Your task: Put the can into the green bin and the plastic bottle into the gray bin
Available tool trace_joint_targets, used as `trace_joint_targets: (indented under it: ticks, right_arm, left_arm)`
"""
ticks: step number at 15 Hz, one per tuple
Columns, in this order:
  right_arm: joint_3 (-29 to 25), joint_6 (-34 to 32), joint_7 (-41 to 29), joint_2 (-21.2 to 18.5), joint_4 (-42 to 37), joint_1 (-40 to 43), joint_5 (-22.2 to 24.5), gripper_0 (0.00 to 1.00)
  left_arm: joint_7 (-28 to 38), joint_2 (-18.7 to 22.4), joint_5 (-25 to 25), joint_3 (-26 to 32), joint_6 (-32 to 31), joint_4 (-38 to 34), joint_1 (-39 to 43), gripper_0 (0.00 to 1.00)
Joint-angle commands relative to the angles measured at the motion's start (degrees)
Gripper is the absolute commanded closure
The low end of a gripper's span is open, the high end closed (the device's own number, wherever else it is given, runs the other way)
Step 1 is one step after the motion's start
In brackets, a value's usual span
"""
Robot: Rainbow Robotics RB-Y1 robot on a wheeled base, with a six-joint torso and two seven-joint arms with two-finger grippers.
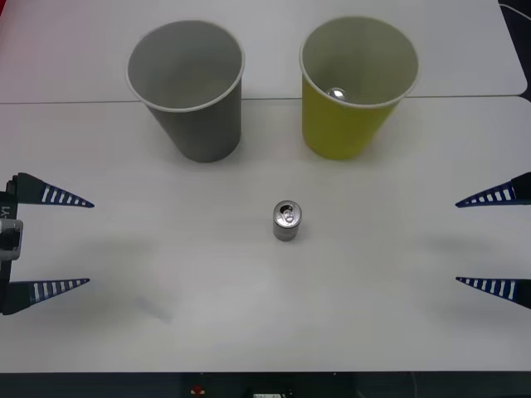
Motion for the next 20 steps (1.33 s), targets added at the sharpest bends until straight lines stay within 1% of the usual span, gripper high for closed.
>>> trace_joint_targets:
  ticks: [1, 2, 5, 7, 9, 11, 12, 16, 18, 20]
  right_arm:
    - [0.00, 0.00, 0.00, 0.00, 0.00, 0.00, 0.00, 0.00]
    - [0.67, 0.05, 0.08, 0.75, 0.30, 0.91, -0.20, 0.00]
    - [0.76, 0.31, 0.16, 0.58, 0.65, 0.99, -1.70, 0.00]
    - [1.29, 0.40, 0.34, 0.58, 1.36, 0.91, -1.79, 0.00]
    - [4.28, 1.89, 1.22, 0.58, 3.29, 0.12, -3.63, 0.00]
    - [8.85, 4.53, 2.45, 0.66, 5.49, -1.91, -6.27, 0.00]
    - [10.52, 5.67, 3.06, 1.02, 6.19, -2.70, -6.88, 0.00]
    - [14.03, 6.82, 4.65, 5.59, 9.79, -5.69, -6.97, 0.00]
    - [15.88, 7.08, 5.79, 8.49, 12.52, -7.53, -6.97, 0.00]
    - [16.76, 7.52, 6.49, 10.60, 14.01, -8.59, -6.97, 0.00]
  left_arm:
    - [0.00, 0.00, 0.00, 0.00, 0.00, 0.00, 0.00, 0.00]
    - [0.00, 0.00, 0.00, 0.00, 0.00, 0.00, 0.00, 0.00]
    - [0.00, 0.00, 0.00, 0.00, 0.00, 0.00, 0.00, 0.00]
    - [0.00, 0.00, 0.00, 0.00, 0.00, 0.00, 0.00, 0.00]
    - [0.00, 0.00, 0.00, 0.00, 0.00, 0.00, 0.00, 0.00]
    - [0.00, 0.00, 0.00, 0.00, 0.00, 0.00, 0.00, 0.00]
    - [0.00, 0.00, 0.00, 0.00, 0.00, 0.00, 0.00, 0.00]
    - [0.00, 0.00, 0.00, 0.00, 0.00, 0.00, 0.00, 0.00]
    - [0.00, 0.00, 0.00, 0.00, 0.00, 0.00, 0.00, 0.00]
    - [0.00, 0.00, 0.00, 0.00, 0.00, 0.00, 0.00, 0.00]
